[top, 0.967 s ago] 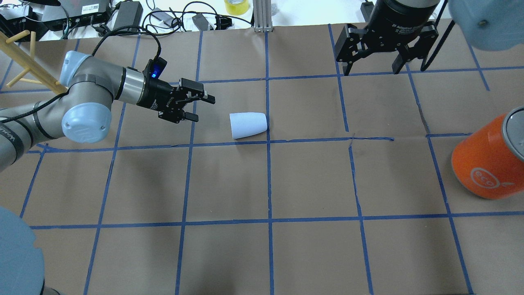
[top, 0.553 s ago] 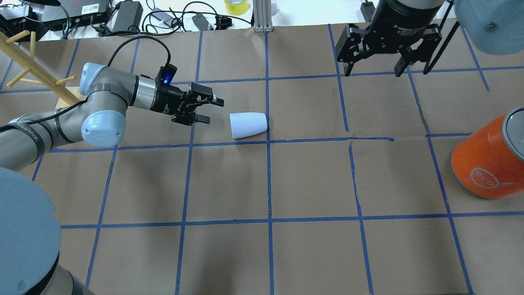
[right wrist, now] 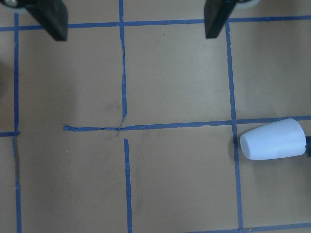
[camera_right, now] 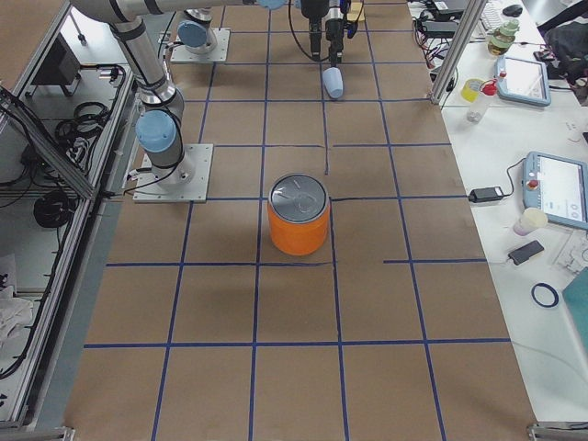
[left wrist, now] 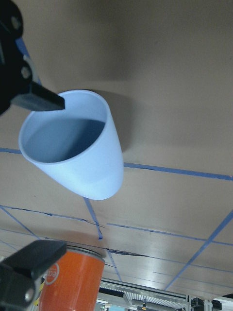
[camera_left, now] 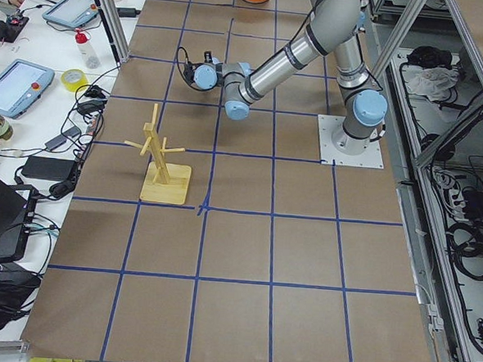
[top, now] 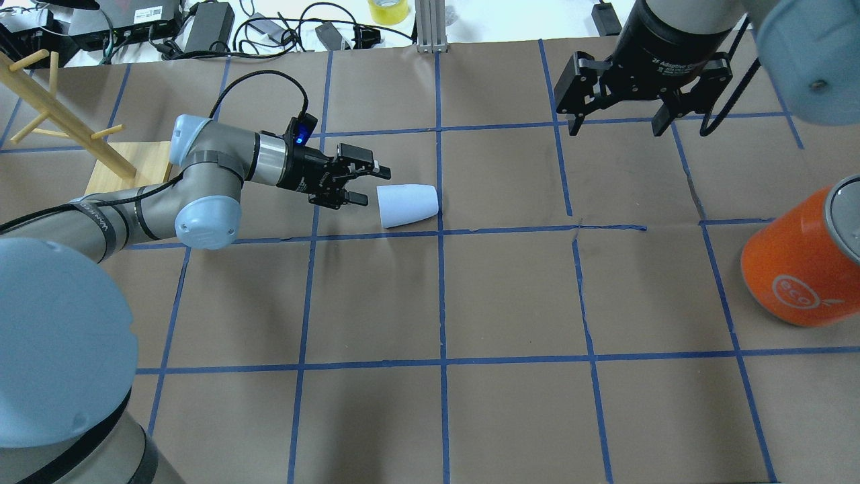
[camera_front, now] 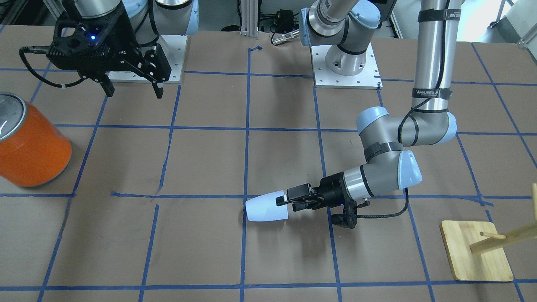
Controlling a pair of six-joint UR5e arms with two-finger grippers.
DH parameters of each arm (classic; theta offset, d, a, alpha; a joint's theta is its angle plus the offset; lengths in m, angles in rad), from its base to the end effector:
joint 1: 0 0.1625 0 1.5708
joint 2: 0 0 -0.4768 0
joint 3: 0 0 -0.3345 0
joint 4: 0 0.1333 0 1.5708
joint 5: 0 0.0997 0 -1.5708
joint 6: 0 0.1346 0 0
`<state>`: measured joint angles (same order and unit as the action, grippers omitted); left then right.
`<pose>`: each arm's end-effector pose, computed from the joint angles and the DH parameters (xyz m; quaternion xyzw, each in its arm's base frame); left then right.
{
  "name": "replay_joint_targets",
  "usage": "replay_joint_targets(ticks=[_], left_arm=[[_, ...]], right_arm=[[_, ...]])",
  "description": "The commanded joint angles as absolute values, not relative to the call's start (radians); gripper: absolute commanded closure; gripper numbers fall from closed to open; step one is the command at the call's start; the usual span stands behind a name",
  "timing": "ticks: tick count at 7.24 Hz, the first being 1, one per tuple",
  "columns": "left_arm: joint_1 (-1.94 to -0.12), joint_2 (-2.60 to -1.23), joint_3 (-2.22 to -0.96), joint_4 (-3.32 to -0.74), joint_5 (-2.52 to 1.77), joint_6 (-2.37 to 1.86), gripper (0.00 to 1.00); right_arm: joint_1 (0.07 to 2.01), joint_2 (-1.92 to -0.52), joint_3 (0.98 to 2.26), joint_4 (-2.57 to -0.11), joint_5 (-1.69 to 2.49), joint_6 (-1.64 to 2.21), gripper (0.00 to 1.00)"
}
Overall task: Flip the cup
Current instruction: 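Reach the left gripper sideways to the cup's open mouth and grasp its rim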
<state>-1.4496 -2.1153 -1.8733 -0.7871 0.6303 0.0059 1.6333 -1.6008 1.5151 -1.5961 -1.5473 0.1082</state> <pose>-0.1722 -0.5881 0.2342 0.0657 -0.8887 0.0006 0.4538 0.1632 -0.4236 0.5450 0.0222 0.9981 -0.0543 0.0164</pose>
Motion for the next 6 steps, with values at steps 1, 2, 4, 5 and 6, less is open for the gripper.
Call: replay_joint_targets(ticks=[1,2,4,5,6], left_arm=[[-1.476,-2.146,-1.871,-0.736,0.576,-0.05,0.06],[-1.476,-2.146,-1.871,-0.727,0.574,-0.051,0.15],[-1.476,-2.146,-1.865,-0.726,0.574,-0.101,0.58],[-1.476,-2.146,-1.862,-0.726,0.574,-0.101,0.81],[-1.476,-2.146,-1.861,-0.726,0.574,-0.104,0.94]], right_arm=[[1.632,-1.573,1.462,-1.62,-1.548,0.11,0.0],[1.632,-1.543,1.427,-1.609,-1.548,0.11,0.0],[1.632,-1.543,1.436,-1.605,-1.549,0.11,0.0],[1.632,-1.543,1.437,-1.603,-1.549,0.11,0.0],[1.632,-1.543,1.437,-1.605,-1.549,0.11,0.0]])
